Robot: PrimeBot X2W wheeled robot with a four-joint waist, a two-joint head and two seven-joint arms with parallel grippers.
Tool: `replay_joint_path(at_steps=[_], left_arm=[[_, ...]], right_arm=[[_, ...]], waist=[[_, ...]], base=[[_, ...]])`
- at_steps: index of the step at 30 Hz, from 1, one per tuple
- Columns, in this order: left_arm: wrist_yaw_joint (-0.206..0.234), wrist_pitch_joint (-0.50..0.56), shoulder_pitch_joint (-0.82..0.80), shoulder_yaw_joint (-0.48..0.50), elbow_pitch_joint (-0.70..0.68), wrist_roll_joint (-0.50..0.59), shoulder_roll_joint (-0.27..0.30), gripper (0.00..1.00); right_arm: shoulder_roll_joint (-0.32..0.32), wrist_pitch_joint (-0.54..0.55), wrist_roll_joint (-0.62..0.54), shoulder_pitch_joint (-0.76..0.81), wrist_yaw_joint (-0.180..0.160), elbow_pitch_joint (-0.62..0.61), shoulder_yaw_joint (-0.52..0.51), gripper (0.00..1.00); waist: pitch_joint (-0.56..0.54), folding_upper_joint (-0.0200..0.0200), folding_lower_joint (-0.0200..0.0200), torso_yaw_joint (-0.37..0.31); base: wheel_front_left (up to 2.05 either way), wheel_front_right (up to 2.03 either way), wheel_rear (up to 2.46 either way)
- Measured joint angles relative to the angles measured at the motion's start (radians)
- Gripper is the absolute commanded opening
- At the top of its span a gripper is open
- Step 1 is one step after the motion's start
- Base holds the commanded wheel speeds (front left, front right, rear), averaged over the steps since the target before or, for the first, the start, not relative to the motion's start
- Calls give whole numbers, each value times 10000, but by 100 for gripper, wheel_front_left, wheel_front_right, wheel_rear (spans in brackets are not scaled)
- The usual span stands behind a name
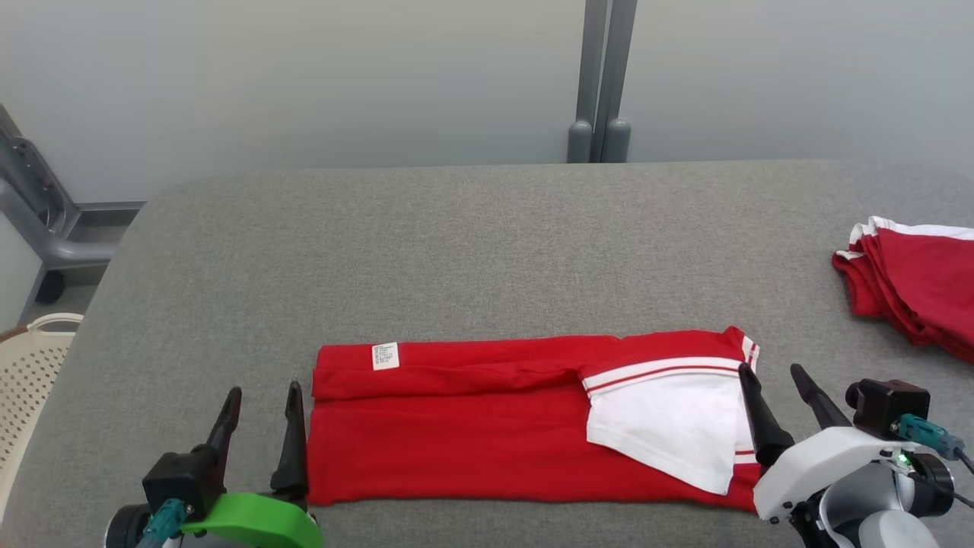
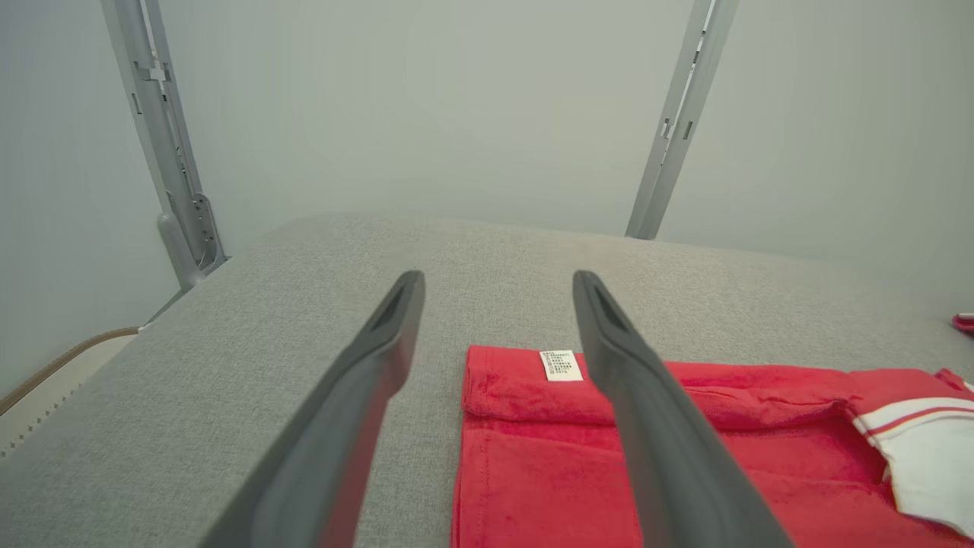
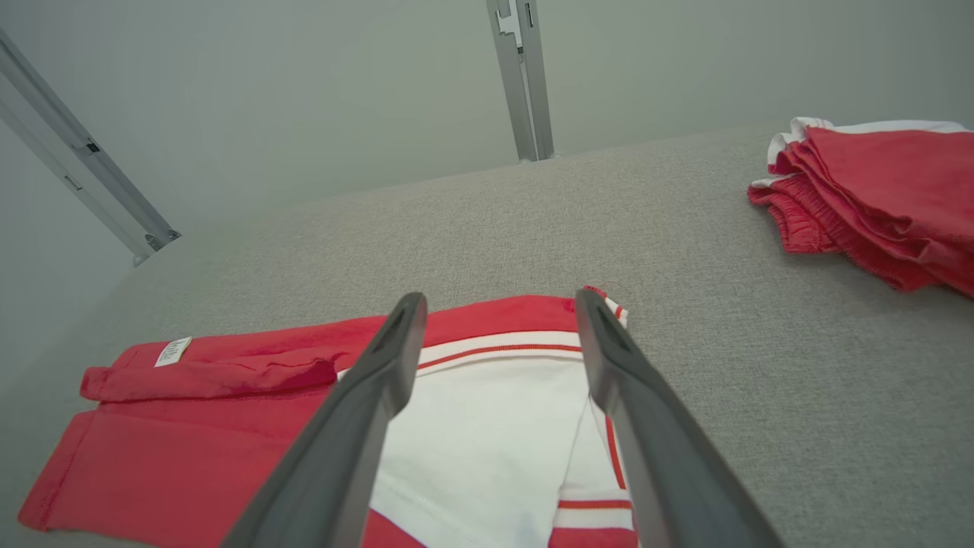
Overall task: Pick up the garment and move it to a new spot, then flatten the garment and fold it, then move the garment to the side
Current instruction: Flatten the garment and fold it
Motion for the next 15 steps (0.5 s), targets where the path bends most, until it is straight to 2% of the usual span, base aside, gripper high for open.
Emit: replay_joint_path(at_steps=[5, 15], left_arm=[[-374, 0, 561, 31, 132, 140, 2, 100], [-694, -13, 1189, 261, 456, 401, -13, 100]], right_arm=[[159, -568, -439, 246, 0, 533, 4, 100], [209, -949, -725, 471, 0, 1285, 466, 100]], waist=[[-203, 0, 0, 43], [-598, 0, 0, 98]], base=[[0, 0, 0], [0, 0, 0]])
